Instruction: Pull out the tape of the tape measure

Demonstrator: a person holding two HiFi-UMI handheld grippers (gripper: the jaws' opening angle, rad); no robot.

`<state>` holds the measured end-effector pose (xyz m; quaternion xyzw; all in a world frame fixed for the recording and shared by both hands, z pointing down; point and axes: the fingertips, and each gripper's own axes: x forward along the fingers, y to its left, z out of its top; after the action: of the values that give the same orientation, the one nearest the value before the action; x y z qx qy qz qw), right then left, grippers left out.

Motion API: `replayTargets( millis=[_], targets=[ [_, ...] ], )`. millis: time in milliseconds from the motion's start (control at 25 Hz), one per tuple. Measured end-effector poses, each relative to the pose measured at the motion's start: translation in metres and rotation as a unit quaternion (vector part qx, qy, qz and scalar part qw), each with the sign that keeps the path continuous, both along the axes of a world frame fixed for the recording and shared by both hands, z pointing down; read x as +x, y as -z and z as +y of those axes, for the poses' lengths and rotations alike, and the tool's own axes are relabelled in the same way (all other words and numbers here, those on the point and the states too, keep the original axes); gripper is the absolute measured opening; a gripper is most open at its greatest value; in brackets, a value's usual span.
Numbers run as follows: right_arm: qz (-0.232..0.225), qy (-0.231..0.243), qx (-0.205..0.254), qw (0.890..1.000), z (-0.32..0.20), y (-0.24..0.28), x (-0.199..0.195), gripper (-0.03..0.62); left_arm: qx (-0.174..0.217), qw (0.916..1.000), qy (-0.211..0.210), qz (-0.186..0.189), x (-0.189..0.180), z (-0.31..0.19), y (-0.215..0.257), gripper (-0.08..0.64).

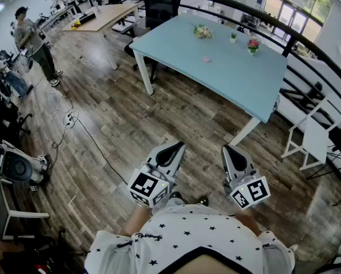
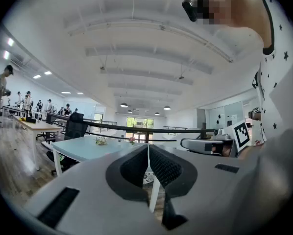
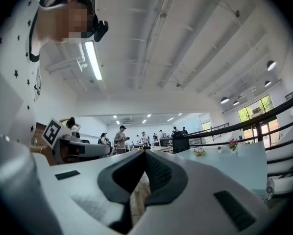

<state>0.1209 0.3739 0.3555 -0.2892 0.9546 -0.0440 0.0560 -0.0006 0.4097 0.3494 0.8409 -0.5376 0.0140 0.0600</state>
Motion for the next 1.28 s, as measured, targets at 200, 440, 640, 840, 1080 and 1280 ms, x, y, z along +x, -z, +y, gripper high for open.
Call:
replayTargets(
  millis=[200,440,640,840,1080,1280],
  targets=[
    [0.002,0.001,0.003,1.0,0.003,0.0,0.003,-0.003,0.001,1.0,0.002,0.002,0.003,0.003,-0.001,0.034],
    [0.006,-0.006,0.003,1.0,0.002,0.0,0.01,-0.003,0.001,1.0,-0.003,0.001,0.01,0.001,0.0,0.034],
    [-0.004,-0.01,0.007,1.0,0.004,0.001,0.024,-0.003,-0.004,1.0,-0.006,0.005,0.022,-0.003,-0.002,0.034],
    [-0.011,-0.023,0.007,1.0,0.001,-0.003,0.05,-0.003,-0.008,0.9999,-0.015,0.001,0.044,-0.008,-0.005,0.034],
    [-0.011,-0.021,0.005,1.0,0.003,-0.004,0.071,-0.002,-0.01,0.9998,-0.02,0.0,0.066,-0.008,-0.004,0.034],
    [-0.014,-0.01,-0.002,1.0,0.003,-0.011,0.082,-0.002,-0.012,0.9999,-0.009,-0.004,0.078,-0.002,-0.008,0.034]
  ],
)
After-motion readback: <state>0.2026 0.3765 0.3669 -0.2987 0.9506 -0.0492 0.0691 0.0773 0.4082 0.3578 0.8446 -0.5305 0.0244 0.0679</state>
